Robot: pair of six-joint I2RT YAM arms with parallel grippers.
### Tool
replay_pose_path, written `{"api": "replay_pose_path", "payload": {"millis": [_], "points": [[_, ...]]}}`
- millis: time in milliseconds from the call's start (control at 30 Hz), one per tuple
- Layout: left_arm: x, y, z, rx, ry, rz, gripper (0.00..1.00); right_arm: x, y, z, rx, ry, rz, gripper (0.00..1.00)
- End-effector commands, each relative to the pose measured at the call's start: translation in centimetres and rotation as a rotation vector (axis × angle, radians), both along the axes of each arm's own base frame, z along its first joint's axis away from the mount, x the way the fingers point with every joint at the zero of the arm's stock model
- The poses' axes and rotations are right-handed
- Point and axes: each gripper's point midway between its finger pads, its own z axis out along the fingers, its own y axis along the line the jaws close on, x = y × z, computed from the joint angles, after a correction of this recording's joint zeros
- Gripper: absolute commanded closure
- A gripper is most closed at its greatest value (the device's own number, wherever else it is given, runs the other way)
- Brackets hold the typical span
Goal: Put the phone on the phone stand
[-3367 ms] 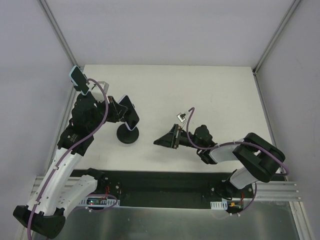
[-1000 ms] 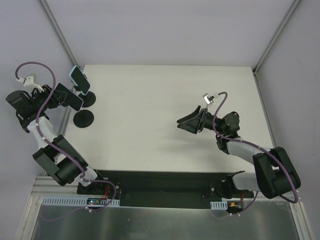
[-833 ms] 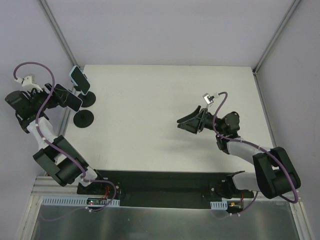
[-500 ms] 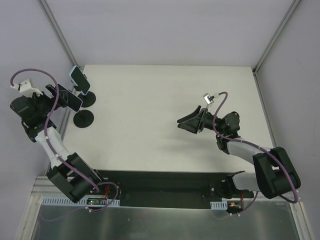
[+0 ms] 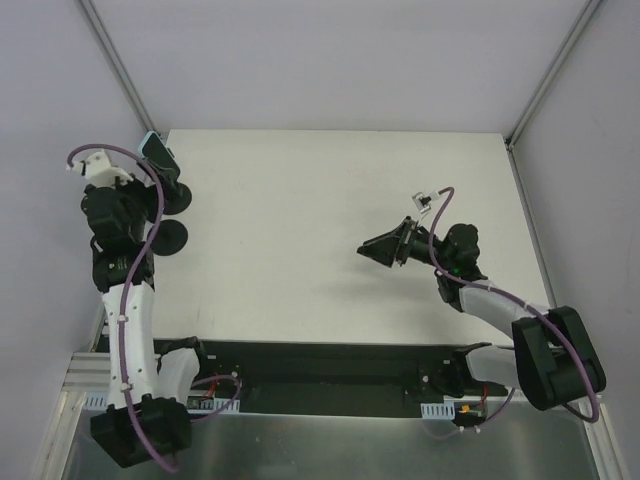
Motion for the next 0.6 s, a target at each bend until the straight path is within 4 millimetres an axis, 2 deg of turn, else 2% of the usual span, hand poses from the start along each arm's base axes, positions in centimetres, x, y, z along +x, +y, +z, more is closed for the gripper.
{"api": "replay_pose_path", "payload": {"millis": [0,33,67,100,133,167,200,233,267,333,367,400,467,500,567], "points": [[1.2,-6.4,1.6,0.049,-0.005,-0.173,0.05,1.6,-1.7,-1.3,-0.183,-0.091,-0.144,0.03],[1.8,-8.2,1.4,0.06,0.008,-0.232,0.05,1.9,-2.2,-1.8,-0.218,-0.085,-0.177,0.03],[2.0,-10.0,1.0,0.072,0.018,-0.287,0.05,2.5,-3.1,-3.1,-0.286,-0.055,-0.233,0.04],[2.2,-13.7,-0.2,0.1,0.049,-0.399,0.05,2.9,-3.6,-2.7,-0.304,-0.057,-0.265,0.03],[2.3,-15.4,-0.6,0.119,0.061,-0.448,0.06,3.6,-4.3,-3.0,-0.335,-0.043,-0.311,0.03],[2.3,-17.0,-1.4,0.159,0.078,-0.501,0.05,3.4,-4.9,-4.1,-0.38,0.011,-0.32,0.04],[1.6,-20.4,-1.9,0.184,0.085,-0.603,0.05,3.5,-5.4,-4.1,-0.4,0.022,-0.341,0.04],[1.7,-21.8,-3.1,0.205,0.114,-0.653,0.06,3.9,-5.7,-3.5,-0.416,0.015,-0.367,0.04],[1.4,-23.4,-3.4,0.232,0.116,-0.706,0.05,3.2,-6.1,-4.4,-0.461,0.068,-0.36,0.03],[0.1,-27.2,-4.4,0.244,0.12,-0.864,0.06,2.8,-7.3,-3.4,-0.511,0.025,-0.403,0.04],[-0.2,-28.2,-4.7,0.261,0.117,-0.914,0.06,2.1,-7.8,-3.5,-0.538,0.034,-0.406,0.04],[-0.8,-29.1,-5.1,0.267,0.121,-0.961,0.06,1.5,-8.4,-2.1,-0.534,-0.011,-0.435,0.04],[-2.2,-31.2,-5.1,0.285,0.081,-1.07,0.06,0.6,-9.6,-1.3,-0.557,-0.036,-0.484,0.04],[-2.7,-31.7,-5.5,0.284,0.072,-1.101,0.06,-0.3,-10.1,0.6,-0.527,-0.1,-0.517,0.03],[-4.5,-32.7,-5.2,0.269,0.037,-1.176,0.06,-1.4,-11.2,0.9,-0.504,-0.127,-0.577,0.04]]}}
